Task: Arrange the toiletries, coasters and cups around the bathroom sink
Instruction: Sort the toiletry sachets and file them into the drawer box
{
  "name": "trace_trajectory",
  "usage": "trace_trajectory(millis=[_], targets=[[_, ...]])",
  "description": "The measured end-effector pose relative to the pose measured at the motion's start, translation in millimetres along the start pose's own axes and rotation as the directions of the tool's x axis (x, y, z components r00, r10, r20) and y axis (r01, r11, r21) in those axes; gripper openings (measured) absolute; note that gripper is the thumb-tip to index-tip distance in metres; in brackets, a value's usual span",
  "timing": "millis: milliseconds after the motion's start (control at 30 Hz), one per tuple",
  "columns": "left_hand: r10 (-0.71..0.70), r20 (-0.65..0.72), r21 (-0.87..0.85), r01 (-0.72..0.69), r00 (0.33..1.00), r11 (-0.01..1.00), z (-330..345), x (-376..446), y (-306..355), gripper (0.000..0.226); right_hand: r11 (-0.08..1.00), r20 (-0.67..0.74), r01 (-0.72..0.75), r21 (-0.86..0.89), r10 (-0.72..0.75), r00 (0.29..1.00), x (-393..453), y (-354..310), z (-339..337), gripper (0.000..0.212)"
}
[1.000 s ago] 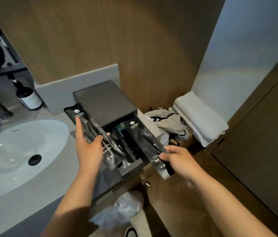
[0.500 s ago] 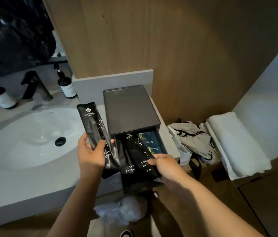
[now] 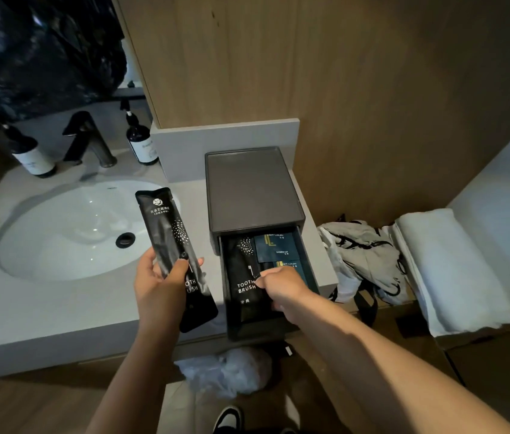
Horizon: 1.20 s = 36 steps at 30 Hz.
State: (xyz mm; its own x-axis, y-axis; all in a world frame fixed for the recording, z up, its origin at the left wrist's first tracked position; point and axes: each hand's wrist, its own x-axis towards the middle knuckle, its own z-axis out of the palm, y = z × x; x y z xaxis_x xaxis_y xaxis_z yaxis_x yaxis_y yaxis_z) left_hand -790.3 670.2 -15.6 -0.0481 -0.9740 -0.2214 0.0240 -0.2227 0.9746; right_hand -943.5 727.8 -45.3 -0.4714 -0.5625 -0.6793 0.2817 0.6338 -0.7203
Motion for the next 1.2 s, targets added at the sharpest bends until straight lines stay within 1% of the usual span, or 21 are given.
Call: trace_trajectory(millis=[33, 67, 100, 133, 167, 233, 333, 367, 467, 567, 633, 700, 867, 933, 967, 1000, 1033, 1067, 1100, 1200], targets=[[0.004, -0.004, -0.004, -0.004, 1.000, 1.000, -3, 0, 0, 0.023, 1.000, -0.003, 0.011, -0.020, -0.011, 1.000, 1, 1, 2, 0.010], [0.008, -0.007, -0.004, -0.009, 1.000, 1.000, -6, 0, 0, 0.023, 0.999, -0.009, 0.017, -0.042, -0.017, 1.000, 1, 2, 5, 0.014], [0.013, -0.013, 0.002, -0.013, 1.000, 1.000, -9, 1, -1, 0.023, 0.998, -0.018, 0.023, -0.060, -0.024, 1.000, 4, 5, 7, 0.027], [0.016, -0.019, 0.012, -0.016, 1.000, 1.000, -12, 1, -1, 0.023, 0.996, -0.022, 0.033, -0.080, -0.035, 0.999, 5, 7, 8, 0.034], [0.019, -0.024, 0.014, -0.019, 1.000, 1.000, -14, 1, -2, 0.023, 0.994, -0.027, 0.040, -0.104, -0.043, 0.999, 6, 8, 10, 0.037], [0.018, -0.020, 0.001, -0.018, 1.000, 1.000, -17, 2, -4, 0.025, 0.989, -0.033, 0.049, -0.137, -0.054, 0.998, 8, 8, 12, 0.034], [0.017, 0.003, -0.006, -0.017, 1.000, 1.000, -19, 1, -3, 0.029, 0.975, -0.040, 0.073, -0.211, -0.084, 0.996, 13, 5, 9, 0.015], [0.012, 0.011, -0.018, -0.012, 1.000, 1.000, -20, 1, -4, 0.031, 0.967, -0.044, 0.072, -0.244, -0.085, 0.995, 15, 5, 8, 0.012], [0.002, 0.048, -0.019, -0.001, 0.999, 1.000, -20, 2, -4, 0.032, 0.940, -0.059, 0.082, -0.330, -0.107, 0.992, 16, 6, 6, 0.018], [-0.003, 0.100, 0.017, 0.001, 0.995, 1.000, -16, 4, -8, 0.029, 0.913, -0.071, 0.122, -0.388, -0.161, 0.984, 21, 8, 7, 0.016], [-0.037, 0.141, 0.037, 0.032, 0.989, 0.999, -12, 5, -12, 0.029, 0.905, -0.073, 0.135, -0.403, -0.179, 0.981, 24, 10, 7, 0.014], [-0.081, 0.184, 0.021, 0.079, 0.979, 0.997, -8, 5, -16, 0.030, 0.894, -0.070, 0.150, -0.422, -0.197, 0.978, 26, 10, 6, 0.014], [-0.180, 0.302, -0.055, 0.206, 0.936, 0.977, 2, 1, -21, 0.018, 0.798, -0.033, 0.236, -0.554, -0.304, 0.952, 24, 8, 1, 0.011], [-0.202, 0.324, -0.084, 0.241, 0.924, 0.967, 7, 0, -23, 0.016, 0.778, -0.034, 0.265, -0.570, -0.344, 0.938, 19, 7, -1, 0.016], [-0.204, 0.324, -0.094, 0.247, 0.924, 0.965, 9, 0, -23, 0.014, 0.796, -0.045, 0.275, -0.540, -0.353, 0.934, 17, 7, -2, 0.021], [-0.198, 0.323, -0.100, 0.242, 0.925, 0.965, 12, -1, -23, 0.012, 0.854, -0.057, 0.272, -0.443, -0.329, 0.943, 12, 5, -3, 0.023], [-0.189, 0.322, -0.106, 0.233, 0.928, 0.967, 14, 0, -23, 0.011, 0.923, -0.050, 0.257, -0.288, -0.282, 0.958, 6, 4, -3, 0.021], [-0.178, 0.321, -0.108, 0.223, 0.930, 0.969, 17, 1, -24, 0.011, 0.968, -0.013, 0.222, -0.113, -0.225, 0.974, 0, 3, -3, 0.019], [-0.171, 0.319, -0.108, 0.215, 0.932, 0.971, 19, 2, -25, 0.012, 0.982, 0.047, 0.184, 0.034, -0.186, 0.981, -8, 1, -4, 0.016], [-0.163, 0.299, -0.086, 0.197, 0.940, 0.977, 27, 5, -28, 0.022, 0.959, 0.205, 0.134, 0.250, -0.188, 0.961, -27, -2, -11, 0.014]])
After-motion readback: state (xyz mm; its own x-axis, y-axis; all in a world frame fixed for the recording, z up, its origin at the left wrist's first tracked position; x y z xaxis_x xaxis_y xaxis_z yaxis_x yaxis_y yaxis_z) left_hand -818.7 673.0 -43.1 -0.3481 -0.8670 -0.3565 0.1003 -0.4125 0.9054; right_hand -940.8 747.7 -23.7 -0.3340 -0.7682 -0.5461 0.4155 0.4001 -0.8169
